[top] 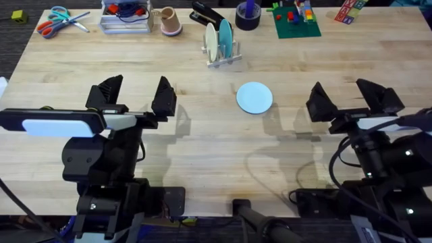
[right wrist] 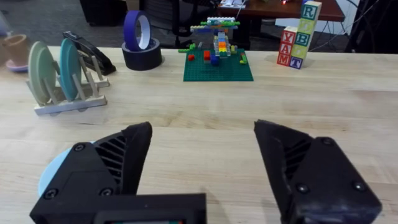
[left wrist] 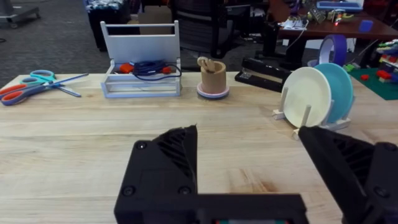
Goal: Pick up the plates from the table one by one and place each into a slot on the dish rack.
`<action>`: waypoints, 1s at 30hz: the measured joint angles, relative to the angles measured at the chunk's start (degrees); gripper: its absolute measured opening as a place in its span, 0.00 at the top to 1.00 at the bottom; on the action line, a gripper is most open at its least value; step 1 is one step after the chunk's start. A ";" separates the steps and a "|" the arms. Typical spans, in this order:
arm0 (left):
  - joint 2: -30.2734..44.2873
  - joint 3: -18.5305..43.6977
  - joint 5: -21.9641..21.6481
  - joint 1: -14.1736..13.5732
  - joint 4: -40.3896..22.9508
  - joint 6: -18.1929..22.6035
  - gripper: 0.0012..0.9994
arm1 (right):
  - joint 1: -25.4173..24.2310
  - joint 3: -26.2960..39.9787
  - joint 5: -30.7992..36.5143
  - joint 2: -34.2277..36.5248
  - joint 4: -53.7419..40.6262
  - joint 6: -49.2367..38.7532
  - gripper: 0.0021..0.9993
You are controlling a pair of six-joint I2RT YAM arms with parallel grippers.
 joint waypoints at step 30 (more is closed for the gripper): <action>4.50 17.89 -0.48 0.00 -8.70 -0.13 0.01 | 0.00 10.60 -0.04 2.73 4.37 -0.63 0.01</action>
